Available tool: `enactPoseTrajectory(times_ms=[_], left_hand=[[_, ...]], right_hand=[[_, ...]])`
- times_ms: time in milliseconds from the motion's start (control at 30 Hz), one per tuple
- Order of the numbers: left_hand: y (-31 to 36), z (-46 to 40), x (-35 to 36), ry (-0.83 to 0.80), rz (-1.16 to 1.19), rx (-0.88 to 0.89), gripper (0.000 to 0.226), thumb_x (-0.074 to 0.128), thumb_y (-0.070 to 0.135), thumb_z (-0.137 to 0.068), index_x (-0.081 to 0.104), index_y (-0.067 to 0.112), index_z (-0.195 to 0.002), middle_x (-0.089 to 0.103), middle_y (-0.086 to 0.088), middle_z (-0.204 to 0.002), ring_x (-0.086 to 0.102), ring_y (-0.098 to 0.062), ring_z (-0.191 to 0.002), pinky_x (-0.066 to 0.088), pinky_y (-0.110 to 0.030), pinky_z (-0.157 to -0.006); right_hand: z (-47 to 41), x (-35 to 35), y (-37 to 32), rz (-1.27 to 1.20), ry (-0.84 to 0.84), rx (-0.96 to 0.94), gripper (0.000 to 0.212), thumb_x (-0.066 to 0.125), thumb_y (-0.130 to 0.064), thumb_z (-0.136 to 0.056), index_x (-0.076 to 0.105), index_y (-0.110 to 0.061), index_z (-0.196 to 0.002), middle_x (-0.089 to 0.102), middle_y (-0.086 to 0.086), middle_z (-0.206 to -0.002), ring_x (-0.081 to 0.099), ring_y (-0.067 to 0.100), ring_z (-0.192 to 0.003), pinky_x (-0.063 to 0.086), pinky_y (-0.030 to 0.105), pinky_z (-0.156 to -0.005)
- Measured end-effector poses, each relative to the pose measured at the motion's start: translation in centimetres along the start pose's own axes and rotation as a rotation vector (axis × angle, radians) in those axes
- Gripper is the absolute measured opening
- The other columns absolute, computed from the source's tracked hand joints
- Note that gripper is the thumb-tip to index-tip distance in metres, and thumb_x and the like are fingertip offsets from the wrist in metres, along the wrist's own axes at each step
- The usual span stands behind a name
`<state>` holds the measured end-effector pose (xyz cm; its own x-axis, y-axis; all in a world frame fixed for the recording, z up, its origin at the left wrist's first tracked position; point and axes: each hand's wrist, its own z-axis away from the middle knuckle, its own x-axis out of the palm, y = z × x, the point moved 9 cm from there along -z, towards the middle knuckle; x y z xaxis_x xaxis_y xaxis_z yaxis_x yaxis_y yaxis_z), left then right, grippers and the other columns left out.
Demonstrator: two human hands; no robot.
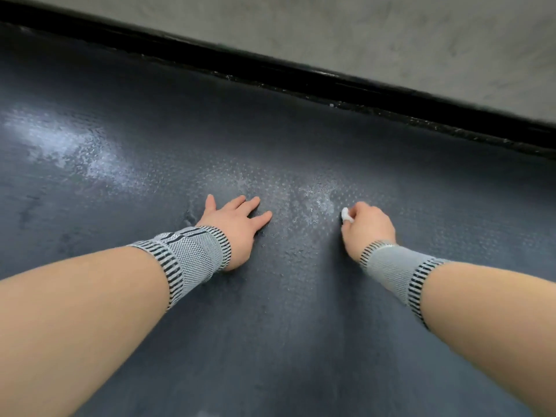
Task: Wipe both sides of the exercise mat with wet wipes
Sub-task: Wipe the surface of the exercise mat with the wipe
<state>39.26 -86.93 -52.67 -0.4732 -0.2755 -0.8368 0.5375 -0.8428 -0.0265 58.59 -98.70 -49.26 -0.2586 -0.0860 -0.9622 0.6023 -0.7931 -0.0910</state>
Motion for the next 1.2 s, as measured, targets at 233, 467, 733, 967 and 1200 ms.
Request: enactPoseTrajectory(times_ms=[233,467,733,967,1200], left_hand=[[0.8,0.0,-0.5,-0.146,-0.035,-0.064,0.077,0.044,0.021,-0.096,-0.003,0.037,-0.155,-0.013,0.003,-0.164,-0.007,-0.021,-0.151,0.005,-0.064,-0.116],[0.4,0.7,-0.2,-0.202,-0.172,-0.002,0.078,0.042,0.019,-0.098,-0.010,0.032,-0.155,-0.017,0.004,-0.163,-0.004,-0.020,-0.151,0.013,-0.059,-0.117],[0.2,-3.5,-5.6,0.013,-0.059,-0.089,0.054,0.046,0.022,-0.097,0.032,0.035,-0.147,0.027,0.004,-0.155,0.032,-0.023,-0.141,0.024,-0.056,-0.115],[0.5,-3.4,-2.6,0.091,0.213,-0.182,0.060,0.042,0.027,-0.100,0.017,0.040,-0.153,0.006,0.009,-0.163,0.006,-0.020,-0.149,0.017,-0.060,-0.117],[-0.3,-3.5,-3.3,0.142,0.191,-0.163,0.056,0.039,0.027,-0.100,0.022,0.046,-0.151,0.016,0.012,-0.159,0.014,-0.018,-0.145,0.017,-0.062,-0.115]], right_hand=[[5.6,3.8,-11.7,-0.021,-0.221,-0.619,0.025,0.045,-0.020,-0.095,0.050,-0.011,-0.118,0.047,0.010,-0.117,0.056,0.034,-0.102,0.044,0.036,-0.080],[-3.9,-0.8,1.8,-0.030,0.068,-0.048,0.023,0.047,-0.019,-0.092,0.060,-0.008,-0.108,0.055,0.016,-0.111,0.055,0.036,-0.102,0.043,0.036,-0.083],[0.4,2.8,-7.8,-0.061,-0.114,-0.648,0.017,0.047,-0.017,-0.093,0.054,-0.014,-0.108,0.047,0.006,-0.112,0.057,0.033,-0.097,0.044,0.034,-0.078],[-4.2,0.8,-3.2,-0.135,0.064,-0.260,0.020,0.048,-0.019,-0.092,0.058,-0.014,-0.109,0.051,0.007,-0.108,0.057,0.032,-0.096,0.043,0.032,-0.079],[0.5,2.4,-9.6,-0.033,-0.101,-0.711,0.024,0.046,-0.018,-0.093,0.058,-0.017,-0.114,0.049,0.007,-0.115,0.057,0.032,-0.099,0.043,0.034,-0.082]])
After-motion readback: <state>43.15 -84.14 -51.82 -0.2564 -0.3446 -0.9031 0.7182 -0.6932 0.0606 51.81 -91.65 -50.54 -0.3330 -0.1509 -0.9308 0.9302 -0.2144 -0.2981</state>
